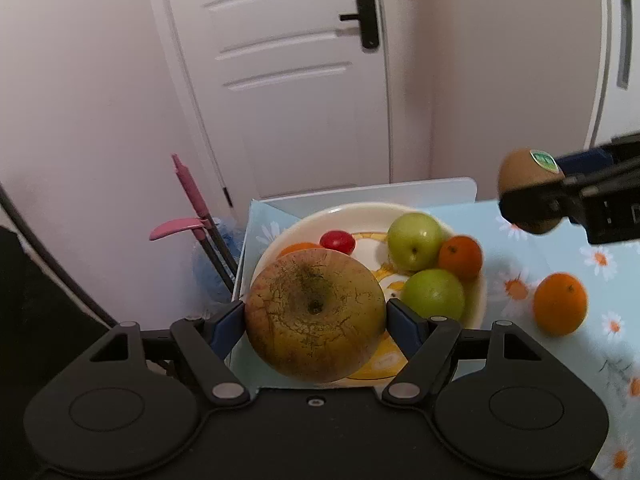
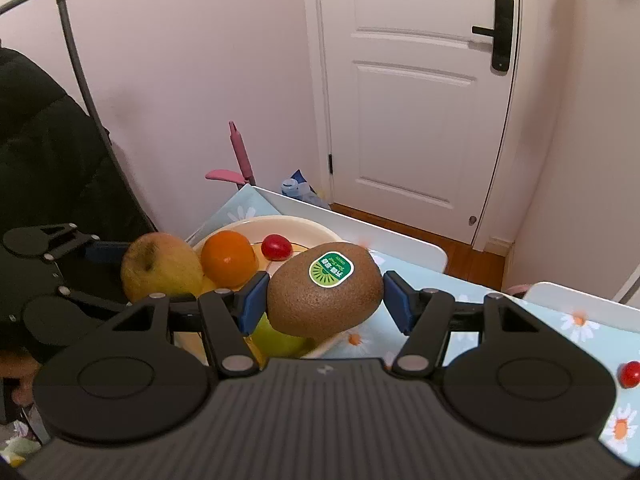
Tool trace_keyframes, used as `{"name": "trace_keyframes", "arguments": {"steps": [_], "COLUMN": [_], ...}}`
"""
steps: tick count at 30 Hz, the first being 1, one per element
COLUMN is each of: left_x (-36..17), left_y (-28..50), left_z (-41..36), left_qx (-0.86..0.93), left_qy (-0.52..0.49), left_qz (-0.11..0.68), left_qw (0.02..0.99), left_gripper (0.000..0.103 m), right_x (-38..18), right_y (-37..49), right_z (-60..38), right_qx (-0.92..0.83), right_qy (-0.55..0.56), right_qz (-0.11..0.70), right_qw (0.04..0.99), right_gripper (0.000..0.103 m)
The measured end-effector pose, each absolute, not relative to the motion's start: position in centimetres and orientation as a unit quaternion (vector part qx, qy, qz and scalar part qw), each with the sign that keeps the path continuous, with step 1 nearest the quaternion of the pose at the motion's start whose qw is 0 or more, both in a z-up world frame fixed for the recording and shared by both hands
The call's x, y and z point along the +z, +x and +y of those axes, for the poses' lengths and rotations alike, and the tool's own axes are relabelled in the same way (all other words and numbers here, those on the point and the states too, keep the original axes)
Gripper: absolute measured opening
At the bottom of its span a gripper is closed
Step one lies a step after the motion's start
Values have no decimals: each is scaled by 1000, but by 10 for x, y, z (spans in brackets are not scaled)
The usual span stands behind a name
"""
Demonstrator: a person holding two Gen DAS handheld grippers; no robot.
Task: Organize fruits
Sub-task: 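Lower the pear into the bowl and open the left tool while the right tool drops the kiwi in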
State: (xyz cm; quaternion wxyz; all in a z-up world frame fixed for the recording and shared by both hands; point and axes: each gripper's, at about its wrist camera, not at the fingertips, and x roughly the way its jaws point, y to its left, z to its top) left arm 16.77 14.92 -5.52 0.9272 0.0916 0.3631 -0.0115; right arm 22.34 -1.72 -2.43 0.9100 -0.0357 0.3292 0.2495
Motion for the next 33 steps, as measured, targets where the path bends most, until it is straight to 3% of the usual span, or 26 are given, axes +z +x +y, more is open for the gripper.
{"name": "trace_keyframes", "arguments": {"steps": [11,14,33], "left_x": [-77,-69,-47], "left_y": [186,182,163], "left_z": [161,162,159], "left_qx": [-75,-76,-2], "left_qy": [113,111,65], "left_qz": [373,346,351], "left_qw": [918,929,934], "left_gripper": [81,101,101], "right_x": [-32,-31,-46], "right_y": [238,240,294], "right_z": [13,17,33], "right_qx": [224,223,364], "right_qy": [-31,-31,-88], "right_qz": [336,337,342], "right_qw": [914,914,862], "right_gripper": [77,77,77]}}
